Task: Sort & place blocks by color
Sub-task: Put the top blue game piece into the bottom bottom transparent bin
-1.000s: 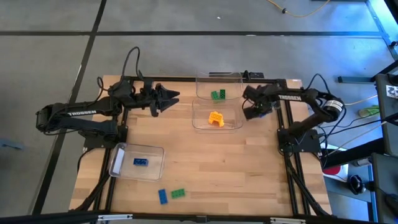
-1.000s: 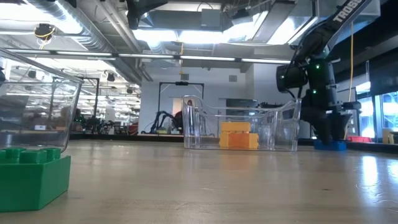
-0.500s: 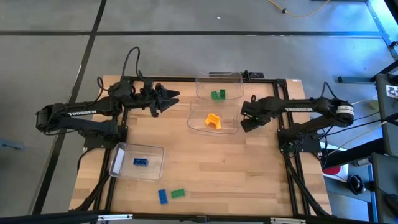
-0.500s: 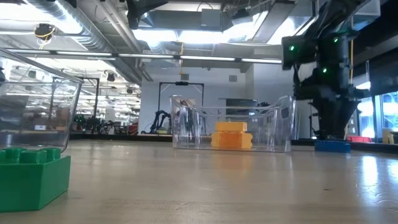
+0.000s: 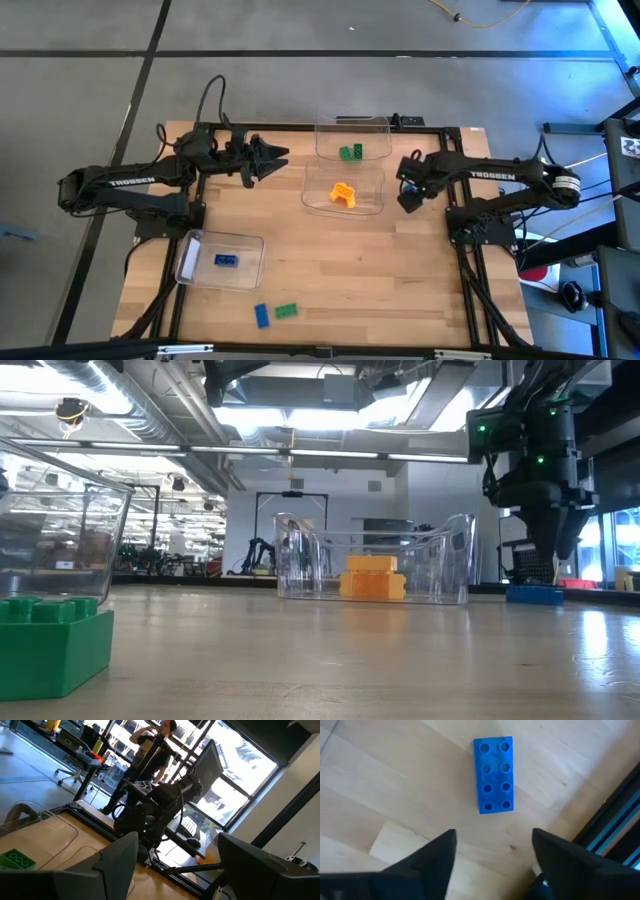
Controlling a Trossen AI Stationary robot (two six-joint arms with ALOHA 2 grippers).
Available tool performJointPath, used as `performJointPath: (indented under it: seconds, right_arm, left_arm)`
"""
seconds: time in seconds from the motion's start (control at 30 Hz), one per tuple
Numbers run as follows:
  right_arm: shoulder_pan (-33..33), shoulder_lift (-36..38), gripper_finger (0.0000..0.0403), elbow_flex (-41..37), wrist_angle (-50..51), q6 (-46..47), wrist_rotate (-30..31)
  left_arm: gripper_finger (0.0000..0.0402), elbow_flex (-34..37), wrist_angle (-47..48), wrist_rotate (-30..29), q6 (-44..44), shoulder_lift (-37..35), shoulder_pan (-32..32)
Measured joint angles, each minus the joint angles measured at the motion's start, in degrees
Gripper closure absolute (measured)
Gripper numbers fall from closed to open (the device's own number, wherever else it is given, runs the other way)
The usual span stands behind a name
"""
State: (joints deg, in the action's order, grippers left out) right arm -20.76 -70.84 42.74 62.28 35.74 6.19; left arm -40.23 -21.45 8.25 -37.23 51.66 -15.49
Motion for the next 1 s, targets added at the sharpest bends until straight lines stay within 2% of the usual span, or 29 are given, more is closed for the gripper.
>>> performJointPath:
  seconds: [0.13,0.27,0.8,1.0]
  right_arm:
    - [-0.9,-0.1,0.0087,0.0,-0.3,-3.7,-0.2]
    - [-1.0,-0.1,0.0067,0.0,-0.8,-8.9,-0.4]
    - [-8.6,0.0,0.0065,-0.1,-10.8,-19.6,-4.6]
    - [-11.4,0.0,0.0065,-5.4,-15.8,-19.4,-7.9]
  left_arm:
    - [0.0136,0.0,0.0,0.0,-0.2,0.0,0.0]
    - [0.0136,0.0,0.0,-0.1,-0.8,0.0,0.0]
    - [0.0136,0.0,0.0,-1.3,-2.3,0.0,0.0]
    - [0.0136,0.0,0.0,-1.3,-2.9,0.0,0.0]
